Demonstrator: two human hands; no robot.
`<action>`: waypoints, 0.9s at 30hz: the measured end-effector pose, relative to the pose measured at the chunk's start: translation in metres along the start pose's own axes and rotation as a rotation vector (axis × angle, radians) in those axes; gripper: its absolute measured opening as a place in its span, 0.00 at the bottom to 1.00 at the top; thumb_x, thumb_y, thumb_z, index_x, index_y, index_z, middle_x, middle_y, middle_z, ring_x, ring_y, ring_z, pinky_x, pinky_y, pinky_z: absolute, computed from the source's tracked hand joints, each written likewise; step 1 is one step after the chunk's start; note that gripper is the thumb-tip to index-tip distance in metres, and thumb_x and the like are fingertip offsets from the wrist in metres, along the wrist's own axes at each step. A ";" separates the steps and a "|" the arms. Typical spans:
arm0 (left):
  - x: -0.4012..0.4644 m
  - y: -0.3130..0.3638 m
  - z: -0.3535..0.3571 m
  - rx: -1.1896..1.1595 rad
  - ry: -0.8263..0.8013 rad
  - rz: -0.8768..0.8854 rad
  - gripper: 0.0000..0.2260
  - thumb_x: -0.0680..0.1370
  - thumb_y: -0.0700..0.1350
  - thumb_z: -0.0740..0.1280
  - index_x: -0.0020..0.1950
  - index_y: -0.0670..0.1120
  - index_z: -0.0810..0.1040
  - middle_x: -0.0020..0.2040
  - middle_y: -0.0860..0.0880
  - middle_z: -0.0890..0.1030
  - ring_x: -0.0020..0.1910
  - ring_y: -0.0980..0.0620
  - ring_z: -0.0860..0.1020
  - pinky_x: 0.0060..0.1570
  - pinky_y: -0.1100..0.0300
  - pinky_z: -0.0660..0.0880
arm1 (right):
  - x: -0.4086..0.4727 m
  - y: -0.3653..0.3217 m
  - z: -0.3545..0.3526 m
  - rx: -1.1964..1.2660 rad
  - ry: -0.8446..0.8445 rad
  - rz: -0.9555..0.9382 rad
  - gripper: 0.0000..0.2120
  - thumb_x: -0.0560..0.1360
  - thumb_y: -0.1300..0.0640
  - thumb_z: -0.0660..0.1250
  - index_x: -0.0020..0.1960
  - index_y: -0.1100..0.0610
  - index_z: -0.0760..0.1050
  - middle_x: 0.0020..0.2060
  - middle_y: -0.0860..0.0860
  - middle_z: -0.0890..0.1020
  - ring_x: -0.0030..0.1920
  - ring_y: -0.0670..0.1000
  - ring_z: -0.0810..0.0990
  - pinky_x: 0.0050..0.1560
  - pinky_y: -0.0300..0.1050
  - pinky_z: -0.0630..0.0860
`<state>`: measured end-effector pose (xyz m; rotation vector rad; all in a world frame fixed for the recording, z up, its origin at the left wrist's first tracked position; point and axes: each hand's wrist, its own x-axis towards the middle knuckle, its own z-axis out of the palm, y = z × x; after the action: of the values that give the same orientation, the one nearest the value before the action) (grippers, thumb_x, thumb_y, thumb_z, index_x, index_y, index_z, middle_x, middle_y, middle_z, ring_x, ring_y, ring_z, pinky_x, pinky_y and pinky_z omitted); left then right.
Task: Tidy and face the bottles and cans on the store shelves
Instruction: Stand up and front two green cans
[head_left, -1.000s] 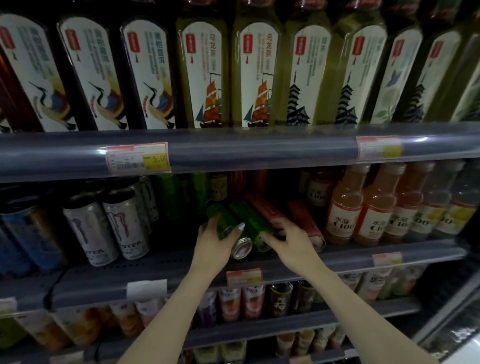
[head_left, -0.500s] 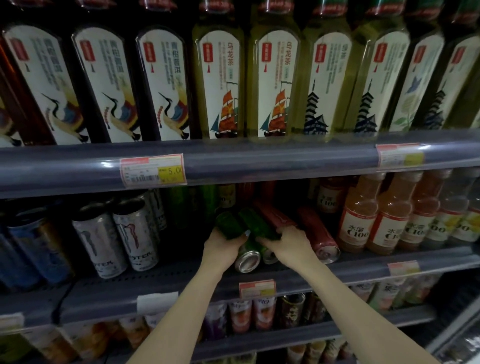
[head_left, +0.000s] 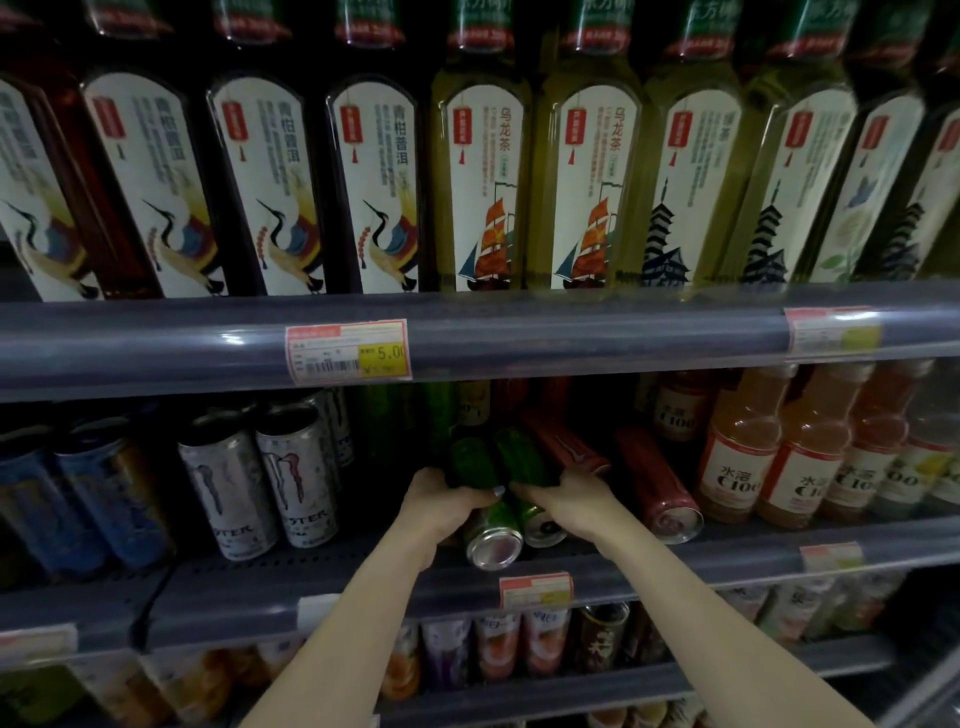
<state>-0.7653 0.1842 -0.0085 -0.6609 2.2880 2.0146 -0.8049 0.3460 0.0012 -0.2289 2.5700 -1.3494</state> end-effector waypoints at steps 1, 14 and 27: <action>0.000 0.000 -0.001 -0.016 0.001 -0.012 0.28 0.62 0.44 0.80 0.59 0.41 0.76 0.49 0.44 0.82 0.47 0.46 0.81 0.49 0.47 0.80 | 0.001 -0.001 0.001 -0.005 -0.004 0.017 0.21 0.70 0.43 0.70 0.55 0.56 0.77 0.43 0.50 0.80 0.46 0.50 0.78 0.48 0.45 0.77; -0.004 -0.012 -0.028 -0.149 -0.024 0.162 0.27 0.60 0.38 0.80 0.57 0.44 0.79 0.46 0.50 0.85 0.44 0.56 0.84 0.39 0.63 0.79 | -0.001 0.013 0.001 0.243 -0.074 0.041 0.44 0.65 0.45 0.75 0.73 0.57 0.58 0.71 0.53 0.65 0.67 0.51 0.67 0.59 0.38 0.63; -0.025 -0.047 -0.048 -0.042 0.231 0.570 0.36 0.66 0.40 0.77 0.67 0.61 0.65 0.63 0.56 0.77 0.61 0.60 0.75 0.61 0.52 0.74 | -0.005 0.011 0.047 0.172 -0.047 -0.303 0.30 0.63 0.56 0.78 0.59 0.48 0.68 0.55 0.45 0.79 0.58 0.46 0.77 0.61 0.47 0.74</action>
<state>-0.7150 0.1423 -0.0377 -0.2643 2.8306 2.3112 -0.7871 0.3164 -0.0334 -0.6321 2.4348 -1.6350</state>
